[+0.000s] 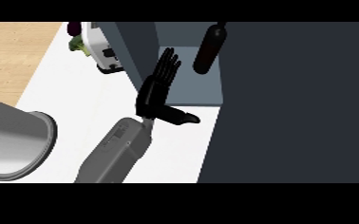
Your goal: Pick up the wine, place it into the cabinet and close the cabinet
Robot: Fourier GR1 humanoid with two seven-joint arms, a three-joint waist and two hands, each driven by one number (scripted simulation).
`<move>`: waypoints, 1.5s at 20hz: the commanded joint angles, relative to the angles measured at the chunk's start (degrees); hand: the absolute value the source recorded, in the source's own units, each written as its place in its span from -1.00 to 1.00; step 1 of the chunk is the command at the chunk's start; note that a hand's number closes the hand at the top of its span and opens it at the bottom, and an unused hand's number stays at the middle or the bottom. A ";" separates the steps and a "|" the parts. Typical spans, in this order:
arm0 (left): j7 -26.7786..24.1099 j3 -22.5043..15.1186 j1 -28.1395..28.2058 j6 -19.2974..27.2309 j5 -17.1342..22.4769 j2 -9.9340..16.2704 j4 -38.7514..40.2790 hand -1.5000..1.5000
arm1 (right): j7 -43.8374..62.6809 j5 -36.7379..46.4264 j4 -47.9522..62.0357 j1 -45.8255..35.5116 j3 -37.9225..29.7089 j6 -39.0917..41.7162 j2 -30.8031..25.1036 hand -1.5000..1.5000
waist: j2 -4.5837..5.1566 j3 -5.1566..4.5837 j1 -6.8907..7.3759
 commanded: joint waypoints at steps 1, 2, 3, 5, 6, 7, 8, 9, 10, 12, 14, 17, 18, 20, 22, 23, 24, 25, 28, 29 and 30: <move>4.67 -2.44 6.64 1.17 0.43 2.04 -11.65 -1.00 | 6.14 -1.61 -13.09 2.92 -0.08 -0.49 -2.00 -1.00 | -0.15 0.00 0.43; 1.47 -2.76 11.05 -0.45 -0.13 3.16 -12.29 -1.00 | 5.38 -0.50 -12.48 2.77 0.52 -0.60 -1.69 -1.00 | 0.16 -0.02 0.01; 1.89 -2.69 12.08 1.03 -0.04 2.55 -13.43 -1.00 | 5.32 0.42 -14.02 4.77 0.49 -0.74 -3.19 -1.00 | 0.16 -0.01 -0.64; 3.70 -3.40 16.41 0.04 0.57 5.31 -19.07 -1.00 | 6.32 -1.17 -13.78 3.17 -2.14 -0.33 -4.20 -1.00 | 0.25 0.00 -0.13; 4.23 -2.75 18.62 -0.27 1.37 6.63 -21.40 -1.00 | 5.10 2.79 -11.52 3.72 2.28 -1.35 -2.71 -1.00 | 0.25 -0.03 -0.33; 4.87 -2.17 18.66 -0.87 1.98 7.49 -22.65 -1.00 | 5.72 1.59 -14.52 4.80 1.14 -0.15 -5.45 -1.00 | 0.21 -0.03 -0.69; 3.25 -2.52 21.40 -1.79 1.69 7.93 -23.08 -1.00 | 6.04 -1.04 -12.69 3.01 0.02 1.79 -6.12 -1.00 | 0.45 -0.01 -0.34; 3.45 -2.23 22.30 -2.08 2.50 8.46 -26.38 -1.00 | 6.15 -0.21 -13.91 3.03 1.11 1.01 -5.69 -1.00 | 0.29 -0.04 -0.30; 3.97 -2.59 23.36 -3.18 2.37 9.09 -26.32 -1.00 | 6.40 -1.99 -10.94 0.33 0.05 3.30 -5.99 -1.00 | 0.63 -0.01 -0.16; 1.52 0.53 23.03 -6.43 3.41 10.60 -22.74 -1.00 | 5.32 -1.25 -12.89 1.94 1.66 4.25 -7.07 -1.00 | 0.68 -0.03 -1.12; -0.21 -0.85 28.06 -5.55 1.79 11.45 -26.77 -1.00 | 4.40 -1.30 -12.10 1.72 3.09 4.80 -6.80 -1.00 | 0.58 -0.02 -0.68; -1.09 2.06 27.94 -9.06 2.87 14.52 -25.33 -1.00 | 2.22 -3.36 -10.41 1.75 7.17 8.41 -7.08 -1.00 | 0.63 -0.02 -0.81; -0.10 2.46 27.81 -8.26 3.02 15.34 -28.02 -1.00 | 3.67 -4.65 -12.42 1.58 5.76 10.85 -10.45 -1.00 | 0.54 0.00 -0.52; 0.43 4.79 28.07 -9.48 4.47 17.72 -29.19 -1.00 | 4.05 -3.21 -11.37 0.04 9.80 13.97 -11.46 1.00 | 0.51 -0.09 0.10; -0.28 5.75 30.37 -10.06 3.90 19.51 -29.40 -1.00 | 0.14 -2.20 -10.20 0.43 11.43 16.36 -12.26 1.00 | 0.47 0.01 -0.41; -0.55 7.46 29.24 -10.51 4.94 19.52 -28.33 -1.00 | -1.11 -3.88 -11.04 1.11 10.96 17.60 -13.32 1.00 | 0.59 0.03 -0.84; 0.50 7.17 28.84 -8.65 4.53 18.82 -29.49 -1.00 | 1.55 -2.53 -13.32 0.50 11.70 17.08 -13.32 1.00 | 0.58 -0.03 -0.88; -0.41 8.04 30.05 -9.94 4.65 19.92 -29.60 -1.00 | 1.10 -2.02 -12.47 0.26 12.47 17.17 -12.79 1.00 | 0.60 -0.04 -0.78; 2.70 10.69 29.79 -11.35 7.10 23.04 -31.21 -1.00 | 3.69 -2.82 -13.83 -2.39 12.13 17.22 -11.37 1.00 | 0.75 -0.07 -0.47; 1.48 11.83 30.33 -14.25 7.53 24.13 -29.38 -1.00 | 4.09 -2.70 -12.70 -3.03 11.76 17.67 -11.37 1.00 | 0.84 -0.08 -0.56; 1.73 12.76 32.93 -15.28 9.00 25.45 -31.68 -1.00 | 2.92 -0.20 -11.73 -2.08 14.15 15.93 -9.33 1.00 | 0.59 -0.08 -0.52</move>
